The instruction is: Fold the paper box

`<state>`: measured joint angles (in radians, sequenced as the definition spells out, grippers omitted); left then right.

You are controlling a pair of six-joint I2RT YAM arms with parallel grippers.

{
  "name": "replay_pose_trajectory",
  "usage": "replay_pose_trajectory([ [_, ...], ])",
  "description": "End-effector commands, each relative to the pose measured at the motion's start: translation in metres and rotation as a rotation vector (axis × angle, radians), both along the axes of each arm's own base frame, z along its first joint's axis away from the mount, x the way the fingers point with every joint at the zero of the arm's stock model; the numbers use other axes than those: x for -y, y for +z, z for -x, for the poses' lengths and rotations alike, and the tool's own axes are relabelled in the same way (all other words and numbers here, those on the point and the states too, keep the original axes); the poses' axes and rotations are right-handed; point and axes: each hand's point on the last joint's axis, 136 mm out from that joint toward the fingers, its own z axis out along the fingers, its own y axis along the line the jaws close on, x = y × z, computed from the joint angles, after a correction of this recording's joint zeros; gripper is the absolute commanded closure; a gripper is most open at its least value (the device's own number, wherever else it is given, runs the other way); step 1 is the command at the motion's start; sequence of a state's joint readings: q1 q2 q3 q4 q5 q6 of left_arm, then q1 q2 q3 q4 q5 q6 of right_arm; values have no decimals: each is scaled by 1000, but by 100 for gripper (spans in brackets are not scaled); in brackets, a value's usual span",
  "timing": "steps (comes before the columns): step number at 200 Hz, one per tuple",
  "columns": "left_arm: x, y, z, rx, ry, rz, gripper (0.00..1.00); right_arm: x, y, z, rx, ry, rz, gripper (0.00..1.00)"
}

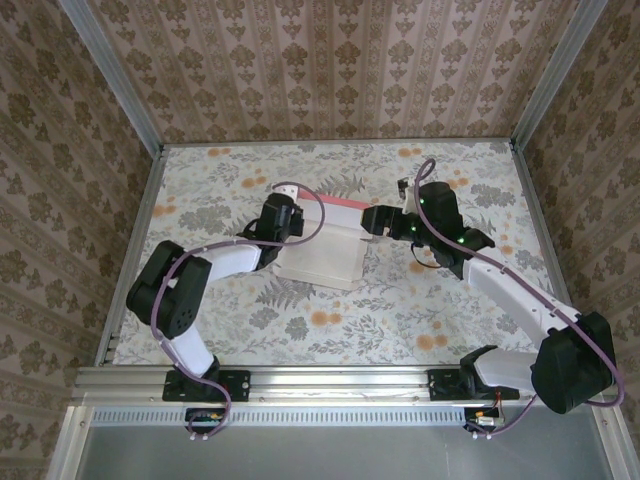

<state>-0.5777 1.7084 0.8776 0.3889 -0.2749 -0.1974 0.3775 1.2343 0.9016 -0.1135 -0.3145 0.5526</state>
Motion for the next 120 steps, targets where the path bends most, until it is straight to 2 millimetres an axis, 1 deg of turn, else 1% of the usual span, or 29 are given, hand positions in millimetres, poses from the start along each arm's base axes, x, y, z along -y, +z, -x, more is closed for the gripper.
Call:
replay_pose_trajectory([
  [1,0,-1,-8,-32,-3,64,88,12,16,-5,39,-63,18,22],
  [30,-9,-10,-12,-28,7,63,87,17,11,-7,38,-105,20,23],
  [50,-10,-11,-15,-14,1,71,79,17,7,-2,39,-99,18,23],
  [75,-8,-14,-13,-30,-15,60,75,19,10,6,49,-93,31,22],
  [88,-10,-11,-9,-28,-17,67,72,19,16,11,56,-71,39,22],
  [96,-12,-6,-5,-17,-12,76,70,18,20,13,69,-61,44,22],
  [120,-16,9,13,-13,-21,88,62,17,23,19,79,-34,59,22],
])
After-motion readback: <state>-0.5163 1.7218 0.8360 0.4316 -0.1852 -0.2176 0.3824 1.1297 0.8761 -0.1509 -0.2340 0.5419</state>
